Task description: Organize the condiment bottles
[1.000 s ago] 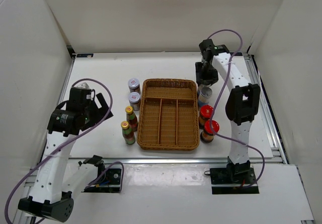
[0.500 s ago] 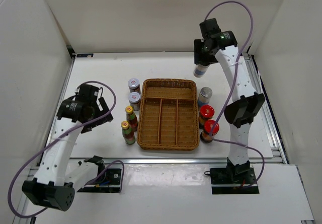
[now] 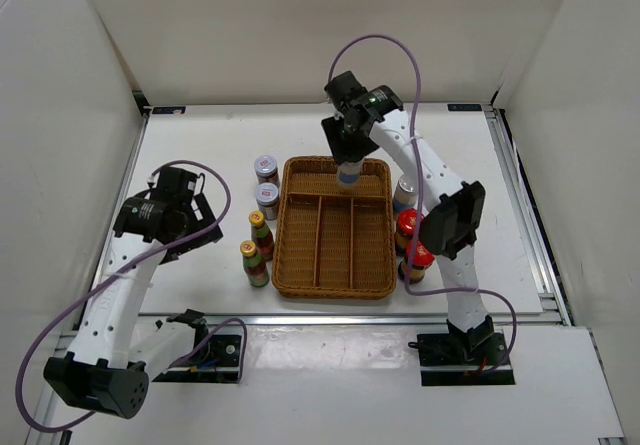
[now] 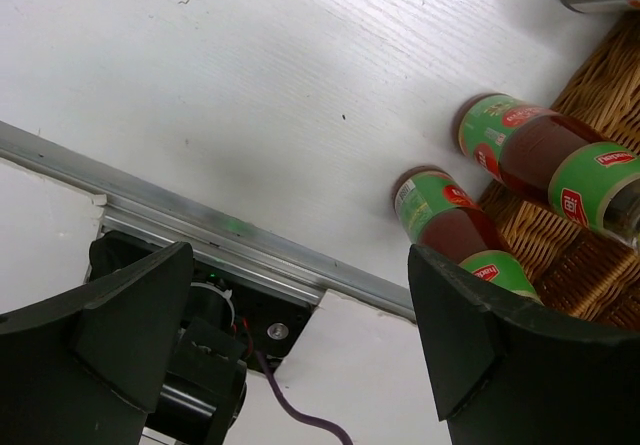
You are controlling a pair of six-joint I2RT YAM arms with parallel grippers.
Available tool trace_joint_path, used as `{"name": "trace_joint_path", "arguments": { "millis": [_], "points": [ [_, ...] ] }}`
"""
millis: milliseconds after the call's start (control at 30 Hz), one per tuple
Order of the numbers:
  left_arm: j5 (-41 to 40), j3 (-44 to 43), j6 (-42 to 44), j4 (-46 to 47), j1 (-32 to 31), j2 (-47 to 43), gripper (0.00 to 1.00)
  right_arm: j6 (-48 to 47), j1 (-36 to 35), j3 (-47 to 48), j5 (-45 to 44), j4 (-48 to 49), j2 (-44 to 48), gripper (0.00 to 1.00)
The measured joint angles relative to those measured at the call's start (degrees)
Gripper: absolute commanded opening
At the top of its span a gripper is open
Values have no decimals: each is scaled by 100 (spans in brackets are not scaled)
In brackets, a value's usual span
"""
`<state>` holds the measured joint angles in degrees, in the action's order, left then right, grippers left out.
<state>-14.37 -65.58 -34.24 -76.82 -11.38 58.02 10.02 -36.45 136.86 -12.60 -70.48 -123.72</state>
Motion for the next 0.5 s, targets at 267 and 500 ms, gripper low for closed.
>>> {"name": "trace_joint_path", "arguments": {
  "millis": [267, 500],
  "points": [
    [2, 0, 59, -13, 0, -127, 100, -11, 181, -61, -205, 15, -625, 56],
    [4, 74, 39, -13, 0, -157, 100, 151, 179, -129, -557, 33, -649, 100]
  ]
}}
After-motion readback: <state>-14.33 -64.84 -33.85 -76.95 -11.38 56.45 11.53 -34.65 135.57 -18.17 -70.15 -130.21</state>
